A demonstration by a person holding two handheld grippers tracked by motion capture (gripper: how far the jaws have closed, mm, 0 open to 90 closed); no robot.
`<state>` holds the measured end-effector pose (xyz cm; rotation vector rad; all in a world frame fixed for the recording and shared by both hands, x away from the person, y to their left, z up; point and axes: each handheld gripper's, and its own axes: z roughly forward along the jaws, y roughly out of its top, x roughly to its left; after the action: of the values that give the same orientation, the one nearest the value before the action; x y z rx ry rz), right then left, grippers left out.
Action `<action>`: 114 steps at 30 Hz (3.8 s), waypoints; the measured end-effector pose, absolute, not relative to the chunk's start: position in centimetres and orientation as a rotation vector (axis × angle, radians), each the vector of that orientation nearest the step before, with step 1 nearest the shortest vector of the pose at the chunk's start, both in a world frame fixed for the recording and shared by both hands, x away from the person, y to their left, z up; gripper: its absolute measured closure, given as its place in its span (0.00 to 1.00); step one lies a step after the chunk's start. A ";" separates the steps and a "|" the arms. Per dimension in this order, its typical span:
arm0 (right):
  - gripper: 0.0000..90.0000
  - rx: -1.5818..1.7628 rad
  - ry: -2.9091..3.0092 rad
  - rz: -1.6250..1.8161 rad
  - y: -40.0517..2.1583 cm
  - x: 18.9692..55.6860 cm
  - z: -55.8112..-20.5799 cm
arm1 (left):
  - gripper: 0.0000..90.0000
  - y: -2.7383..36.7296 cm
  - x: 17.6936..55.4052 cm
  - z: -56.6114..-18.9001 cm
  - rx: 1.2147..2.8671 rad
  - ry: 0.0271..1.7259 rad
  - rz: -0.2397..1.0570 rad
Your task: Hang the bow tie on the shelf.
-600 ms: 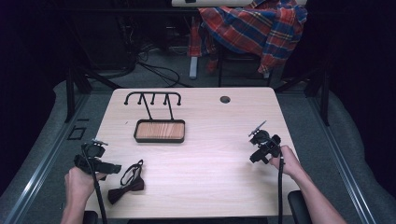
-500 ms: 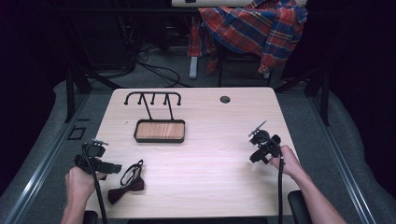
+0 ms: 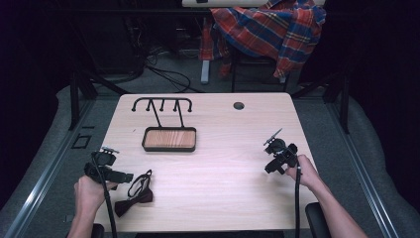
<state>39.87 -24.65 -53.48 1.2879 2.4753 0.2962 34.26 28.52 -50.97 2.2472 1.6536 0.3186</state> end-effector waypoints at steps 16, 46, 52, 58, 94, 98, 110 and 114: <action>0.17 1.269 2.496 0.251 -24.7 39.9 -53.3 | 0.00 27.6 35.2 -51.4 2.244 1.638 0.307; 0.17 1.251 2.522 0.200 -24.7 40.0 -53.2 | 0.38 25.4 37.2 -53.1 2.312 1.542 0.111; 0.17 1.250 2.519 0.200 -24.7 39.9 -53.2 | 0.56 25.5 37.2 -53.6 2.340 1.537 0.070; 0.17 1.256 2.517 0.206 -24.7 39.9 -53.3 | 0.62 25.3 37.2 -53.9 2.364 1.522 0.015; 0.17 1.263 2.506 0.223 -24.7 39.9 -53.4 | 0.98 24.7 36.7 -53.9 2.470 1.444 0.051; 0.17 1.248 2.523 0.198 -24.8 39.9 -53.3 | 0.98 25.0 36.6 -53.2 2.445 1.440 0.080; 0.17 1.238 2.532 0.174 -24.8 40.0 -53.1 | 0.98 26.0 35.9 -51.7 2.379 1.436 0.169; 0.17 1.238 2.532 0.175 -24.8 40.0 -53.1 | 0.98 26.0 35.8 -51.4 2.363 1.441 0.180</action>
<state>40.00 -24.80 -53.11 1.2381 2.5316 0.1748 35.80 26.01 -51.44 2.3631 1.4405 0.1797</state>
